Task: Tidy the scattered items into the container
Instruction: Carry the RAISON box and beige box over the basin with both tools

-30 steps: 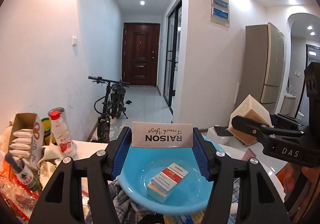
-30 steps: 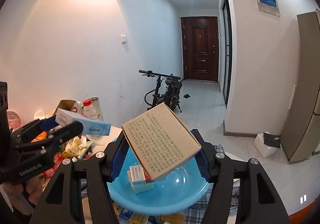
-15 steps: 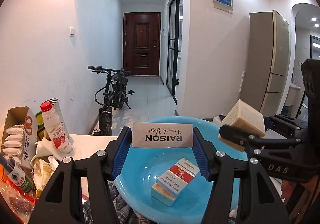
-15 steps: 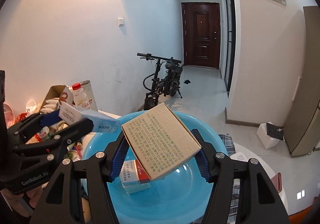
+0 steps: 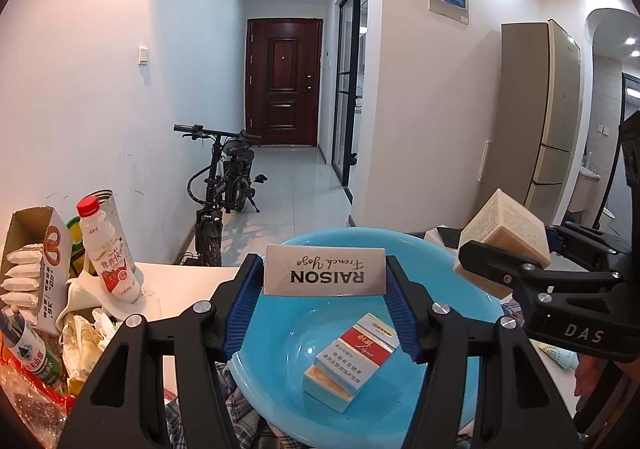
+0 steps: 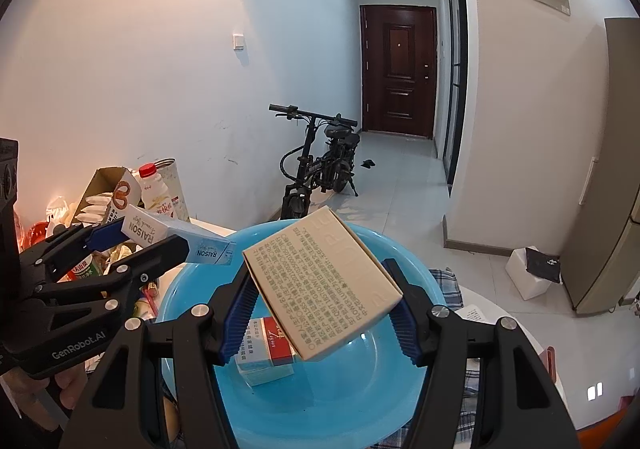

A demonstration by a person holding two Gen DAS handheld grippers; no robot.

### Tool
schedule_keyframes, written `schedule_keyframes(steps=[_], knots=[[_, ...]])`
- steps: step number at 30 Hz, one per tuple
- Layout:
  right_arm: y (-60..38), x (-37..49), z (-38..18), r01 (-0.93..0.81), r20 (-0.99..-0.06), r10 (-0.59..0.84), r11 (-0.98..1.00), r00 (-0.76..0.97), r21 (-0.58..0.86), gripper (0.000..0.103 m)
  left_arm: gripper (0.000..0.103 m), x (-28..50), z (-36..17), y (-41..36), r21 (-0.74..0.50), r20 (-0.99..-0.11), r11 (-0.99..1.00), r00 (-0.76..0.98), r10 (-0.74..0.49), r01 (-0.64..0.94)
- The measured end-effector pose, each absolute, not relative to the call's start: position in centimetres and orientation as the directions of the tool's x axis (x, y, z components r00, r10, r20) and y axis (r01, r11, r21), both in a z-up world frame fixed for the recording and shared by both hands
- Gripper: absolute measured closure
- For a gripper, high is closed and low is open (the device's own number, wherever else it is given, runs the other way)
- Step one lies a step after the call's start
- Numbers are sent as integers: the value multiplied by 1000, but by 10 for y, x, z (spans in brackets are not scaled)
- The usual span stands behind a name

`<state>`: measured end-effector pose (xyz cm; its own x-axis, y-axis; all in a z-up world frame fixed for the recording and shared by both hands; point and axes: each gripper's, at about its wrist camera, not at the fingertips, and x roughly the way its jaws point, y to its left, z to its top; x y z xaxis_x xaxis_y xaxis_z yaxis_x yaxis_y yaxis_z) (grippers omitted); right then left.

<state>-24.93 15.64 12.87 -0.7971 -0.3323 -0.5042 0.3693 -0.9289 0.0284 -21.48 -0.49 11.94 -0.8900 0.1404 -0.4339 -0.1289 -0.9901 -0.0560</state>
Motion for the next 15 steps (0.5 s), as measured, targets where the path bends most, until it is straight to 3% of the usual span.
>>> schedule_keyframes(steps=[8,10,11,12,15], knots=[[154,-246,131,377,-499,-337,-926,-798,23,40,44,-216,120,-7,-65,-438,-991,-889,134,-118],[154,-246,131,377,-500,-337,-926,-798,22,40,26,-218,119,-8,-69,-449,-991,-884,133,-114],[154,-246,131,377,-499,-337,-926,-798,23,40,5,-219,118,-8,-68,-453,-991,-882,130,-111],[154,-246,131,374,-499,-334,-927,-800,22,40,0,-220,117,-9,-62,-452,-993,-885,115,-97],[157,-246,131,367,-498,-329,-930,-803,23,40,0,-222,118,-11,-28,-452,-997,-889,73,-68]])
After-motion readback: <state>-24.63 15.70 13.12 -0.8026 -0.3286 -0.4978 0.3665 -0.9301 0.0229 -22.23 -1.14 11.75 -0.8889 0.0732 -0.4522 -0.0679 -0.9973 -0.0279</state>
